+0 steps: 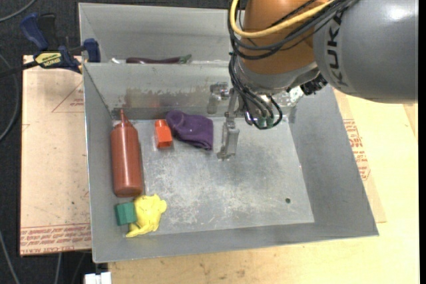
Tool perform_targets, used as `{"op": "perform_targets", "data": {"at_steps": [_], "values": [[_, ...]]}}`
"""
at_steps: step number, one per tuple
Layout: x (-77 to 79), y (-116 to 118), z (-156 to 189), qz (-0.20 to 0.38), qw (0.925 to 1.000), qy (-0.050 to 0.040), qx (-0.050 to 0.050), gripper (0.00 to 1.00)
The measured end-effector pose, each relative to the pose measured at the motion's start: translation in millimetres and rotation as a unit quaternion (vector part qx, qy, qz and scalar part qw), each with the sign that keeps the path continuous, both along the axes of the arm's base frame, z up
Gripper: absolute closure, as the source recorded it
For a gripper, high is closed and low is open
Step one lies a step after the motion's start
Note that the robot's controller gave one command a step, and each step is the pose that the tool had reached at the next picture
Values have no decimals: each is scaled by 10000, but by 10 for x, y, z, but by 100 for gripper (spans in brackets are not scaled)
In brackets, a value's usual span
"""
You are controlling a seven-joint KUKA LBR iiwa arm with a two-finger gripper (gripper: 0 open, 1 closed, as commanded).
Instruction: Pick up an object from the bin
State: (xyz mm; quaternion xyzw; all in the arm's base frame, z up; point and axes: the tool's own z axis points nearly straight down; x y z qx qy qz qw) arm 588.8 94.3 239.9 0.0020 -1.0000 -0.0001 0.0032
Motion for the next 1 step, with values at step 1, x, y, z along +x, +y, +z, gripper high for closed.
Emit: {"op": "perform_targets", "data": {"at_steps": [1], "values": [[12, -5, 51, -11, 10000, -41, 5, 0]]}}
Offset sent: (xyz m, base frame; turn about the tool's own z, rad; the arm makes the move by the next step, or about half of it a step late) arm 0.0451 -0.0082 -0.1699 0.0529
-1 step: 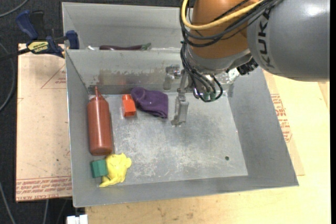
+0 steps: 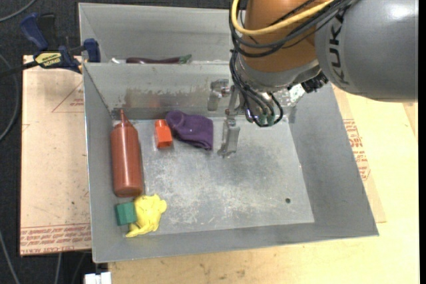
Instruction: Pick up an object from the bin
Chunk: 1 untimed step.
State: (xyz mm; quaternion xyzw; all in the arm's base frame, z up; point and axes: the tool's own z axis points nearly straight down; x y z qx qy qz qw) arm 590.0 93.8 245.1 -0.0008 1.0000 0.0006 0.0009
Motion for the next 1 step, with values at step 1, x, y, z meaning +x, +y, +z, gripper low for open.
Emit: {"op": "perform_targets", "data": {"at_steps": [1], "values": [[145, -13, -465, -61, 10000, -32, 7, 0]]}}
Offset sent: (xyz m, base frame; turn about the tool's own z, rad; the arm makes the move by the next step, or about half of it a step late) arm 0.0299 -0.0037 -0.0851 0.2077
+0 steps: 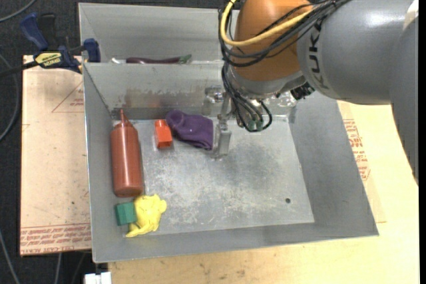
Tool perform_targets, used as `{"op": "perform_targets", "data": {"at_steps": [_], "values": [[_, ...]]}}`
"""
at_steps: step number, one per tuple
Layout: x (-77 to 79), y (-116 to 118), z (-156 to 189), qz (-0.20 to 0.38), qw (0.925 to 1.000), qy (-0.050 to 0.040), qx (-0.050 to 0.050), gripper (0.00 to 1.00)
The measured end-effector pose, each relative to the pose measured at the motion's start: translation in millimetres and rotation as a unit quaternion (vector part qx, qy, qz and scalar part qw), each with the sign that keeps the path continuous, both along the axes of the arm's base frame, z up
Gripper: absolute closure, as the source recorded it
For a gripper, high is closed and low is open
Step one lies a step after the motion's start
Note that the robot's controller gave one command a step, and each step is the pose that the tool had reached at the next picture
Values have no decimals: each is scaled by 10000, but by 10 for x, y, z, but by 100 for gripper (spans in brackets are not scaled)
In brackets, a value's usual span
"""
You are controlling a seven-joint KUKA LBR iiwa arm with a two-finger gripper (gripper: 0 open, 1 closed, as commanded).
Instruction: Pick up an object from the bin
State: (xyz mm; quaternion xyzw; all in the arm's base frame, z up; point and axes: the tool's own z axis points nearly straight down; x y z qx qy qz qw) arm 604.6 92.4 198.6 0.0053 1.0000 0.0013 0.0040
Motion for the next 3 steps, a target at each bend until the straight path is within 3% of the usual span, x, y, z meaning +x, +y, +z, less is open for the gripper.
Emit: {"op": "perform_targets", "data": {"at_steps": [1, 2, 3], "values": [[91, -19, -346, -729, 9973, 48, -1, 0], [103, -14, -666, -1210, 9926, -3, 17, 0], [100, 125, -1281, -1806, 9836, 35, 12, 0]]}}
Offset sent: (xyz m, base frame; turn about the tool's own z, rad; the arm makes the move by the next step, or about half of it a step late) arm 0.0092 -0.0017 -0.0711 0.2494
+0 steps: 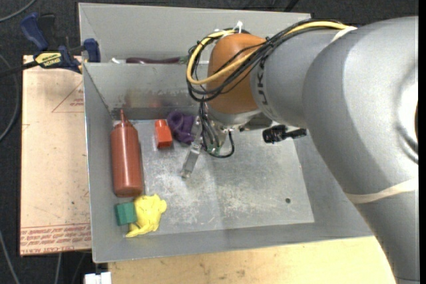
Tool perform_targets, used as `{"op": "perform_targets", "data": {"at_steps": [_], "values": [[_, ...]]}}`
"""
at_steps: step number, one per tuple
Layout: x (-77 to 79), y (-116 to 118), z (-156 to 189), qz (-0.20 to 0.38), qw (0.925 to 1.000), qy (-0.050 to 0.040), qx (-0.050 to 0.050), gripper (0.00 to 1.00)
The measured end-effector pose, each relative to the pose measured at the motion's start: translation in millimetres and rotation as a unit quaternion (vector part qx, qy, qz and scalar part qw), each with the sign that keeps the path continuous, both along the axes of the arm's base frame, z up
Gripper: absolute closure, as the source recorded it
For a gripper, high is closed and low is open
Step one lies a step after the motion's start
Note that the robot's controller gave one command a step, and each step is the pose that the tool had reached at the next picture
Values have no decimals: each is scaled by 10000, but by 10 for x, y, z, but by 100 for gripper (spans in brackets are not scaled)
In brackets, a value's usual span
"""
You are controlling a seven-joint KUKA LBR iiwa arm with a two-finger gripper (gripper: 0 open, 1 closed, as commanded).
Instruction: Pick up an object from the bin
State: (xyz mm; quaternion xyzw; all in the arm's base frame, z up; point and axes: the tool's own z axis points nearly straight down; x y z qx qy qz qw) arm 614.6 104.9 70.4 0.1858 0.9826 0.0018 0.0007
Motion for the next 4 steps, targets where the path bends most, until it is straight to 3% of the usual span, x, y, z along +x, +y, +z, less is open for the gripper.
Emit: {"op": "perform_targets", "data": {"at_steps": [1, 4], "values": [[94, -16, 16, 11, 10000, -77, 10, 100], [64, -17, 211, 8, 10000, -30, 9, 100]]}}
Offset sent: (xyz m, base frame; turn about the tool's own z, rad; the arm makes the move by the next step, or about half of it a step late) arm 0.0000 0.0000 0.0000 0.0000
